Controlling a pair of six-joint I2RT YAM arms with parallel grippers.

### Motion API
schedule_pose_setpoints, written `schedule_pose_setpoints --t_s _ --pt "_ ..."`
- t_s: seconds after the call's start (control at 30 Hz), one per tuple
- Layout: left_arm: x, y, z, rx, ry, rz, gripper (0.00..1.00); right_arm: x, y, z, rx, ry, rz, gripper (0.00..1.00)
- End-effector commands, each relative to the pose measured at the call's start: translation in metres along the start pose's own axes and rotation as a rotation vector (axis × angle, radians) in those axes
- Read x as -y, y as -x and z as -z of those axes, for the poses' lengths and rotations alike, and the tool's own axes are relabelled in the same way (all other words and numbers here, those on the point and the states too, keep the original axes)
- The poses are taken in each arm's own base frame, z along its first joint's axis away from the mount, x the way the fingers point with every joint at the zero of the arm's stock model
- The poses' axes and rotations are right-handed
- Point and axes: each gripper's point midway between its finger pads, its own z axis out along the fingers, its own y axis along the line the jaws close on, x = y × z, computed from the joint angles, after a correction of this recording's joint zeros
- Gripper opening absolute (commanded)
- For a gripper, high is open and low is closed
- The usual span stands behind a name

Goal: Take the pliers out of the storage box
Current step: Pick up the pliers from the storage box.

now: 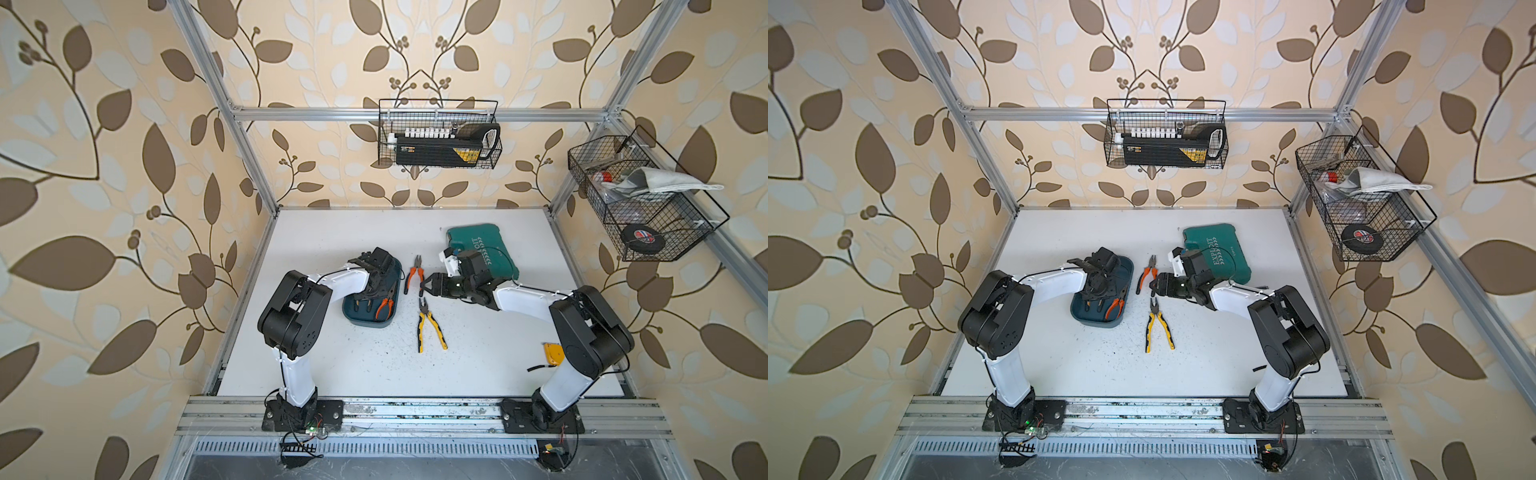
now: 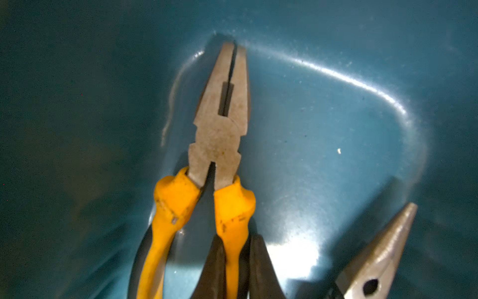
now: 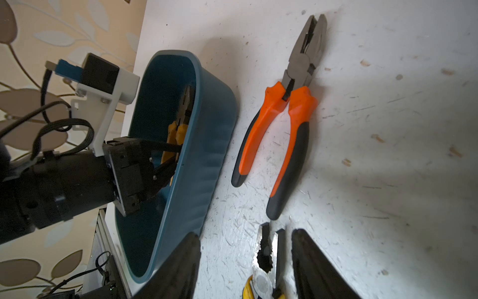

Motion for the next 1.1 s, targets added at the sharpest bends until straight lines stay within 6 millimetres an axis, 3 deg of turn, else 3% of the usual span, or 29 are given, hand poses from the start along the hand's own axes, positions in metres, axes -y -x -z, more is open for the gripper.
schedule_pose_setpoints --t_s 0.0,0.2,0.43,0.63,0.87,1.07 --pt "-0.007 -0.004 0.004 -0.018 0.005 0.003 0.0 -0.006 0.004 -0.001 -0.006 0.015 0.016 0.59" --pt "0.0 0.005 0.044 0.08 -0.116 -0.02 0.0 -0.011 0.004 0.002 -0.004 0.036 0.015 0.59" --pt "0.019 0.002 0.105 0.199 -0.38 -0.092 0.0 -0.036 0.003 0.004 -0.015 0.179 -0.029 0.59" --pt "0.029 -0.006 0.136 0.248 -0.519 -0.142 0.0 -0.062 0.007 0.006 -0.004 0.284 -0.109 0.59" --pt "0.045 -0.014 0.139 0.223 -0.579 -0.147 0.0 -0.086 0.006 0.009 0.03 0.238 -0.145 0.6" --pt "0.063 -0.025 0.138 0.207 -0.598 -0.177 0.0 -0.09 -0.005 -0.004 0.037 0.123 -0.122 0.6"
